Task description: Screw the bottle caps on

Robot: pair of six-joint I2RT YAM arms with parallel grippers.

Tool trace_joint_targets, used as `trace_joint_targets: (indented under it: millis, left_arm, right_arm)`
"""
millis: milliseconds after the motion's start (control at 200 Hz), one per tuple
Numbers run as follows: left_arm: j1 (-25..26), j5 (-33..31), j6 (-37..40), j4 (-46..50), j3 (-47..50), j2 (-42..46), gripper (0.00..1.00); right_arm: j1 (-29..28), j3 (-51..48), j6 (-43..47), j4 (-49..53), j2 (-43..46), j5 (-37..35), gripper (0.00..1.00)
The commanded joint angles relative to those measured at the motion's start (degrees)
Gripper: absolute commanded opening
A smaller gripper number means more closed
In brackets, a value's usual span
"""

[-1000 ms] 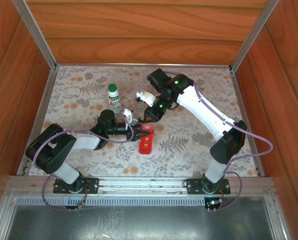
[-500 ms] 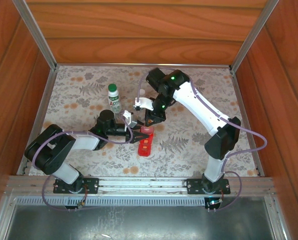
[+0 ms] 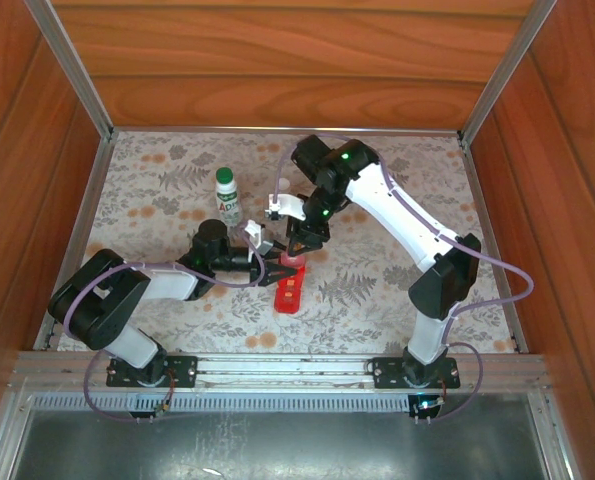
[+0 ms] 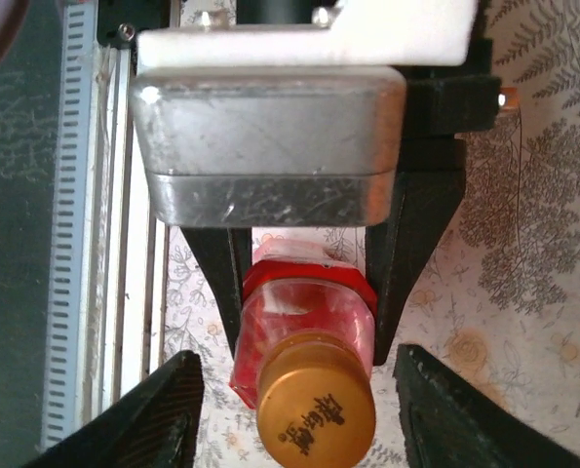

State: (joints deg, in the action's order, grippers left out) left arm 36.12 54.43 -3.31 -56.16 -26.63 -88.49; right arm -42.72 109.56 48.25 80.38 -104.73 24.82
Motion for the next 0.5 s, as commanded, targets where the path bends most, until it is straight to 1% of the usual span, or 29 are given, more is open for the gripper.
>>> trace_joint_targets:
  millis: [0,70,150,235,250,270,325,360,415,495]
  left_arm:
    - [-0.42,0.11,0.24,3.27,0.88,0.16,0.53]
    - [-0.43,-0.14,0.23,3.27,0.86,0.07,0.53]
    - [-0.43,-2.06,0.39,3.3,0.98,0.18,0.53]
    - [-0.43,-7.52,1.29,3.43,1.36,0.78,0.53]
    - [-0.42,-8.51,1.51,3.43,1.53,0.96,0.53]
    - [-0.38,-9.89,1.85,3.39,1.69,1.19,0.53]
    - [-0.26,-14.16,2.47,3.38,1.97,1.93,0.53]
    - [-0.1,-16.73,2.93,3.42,2.08,2.28,0.53]
    - [0.41,-20.36,4.35,3.43,2.11,2.77,0.53]
    - [1.44,-24.79,6.38,3.43,2.12,3.14,0.53]
  right_arm:
    - [-0.26,-1.01,-4.79,-3.27,2.55,0.73,0.67]
    - [-0.3,-2.57,-10.2,-7.07,4.16,-1.1,0.7]
    - [-0.34,-5.57,-20.99,-13.68,6.57,-6.29,0.7]
    - [-0.43,-7.73,-39.89,-19.75,9.09,-15.52,0.66]
    - [-0.43,-7.97,-42.33,-20.09,9.06,-16.28,0.66]
    - [-0.57,-8.44,-45.79,-20.7,11.26,-17.05,0.65]
    - [-0.58,-10.43,-57.72,-21.94,13.29,-20.1,0.63]
    - [-0.57,-11.76,-64.28,-22.18,14.33,-20.76,0.62]
    - [-1.33,-13.46,-70.42,-21.13,15.39,-21.76,0.63]
    - [-2.54,-13.49,-75.44,-18.32,15.6,-24.89,0.63]
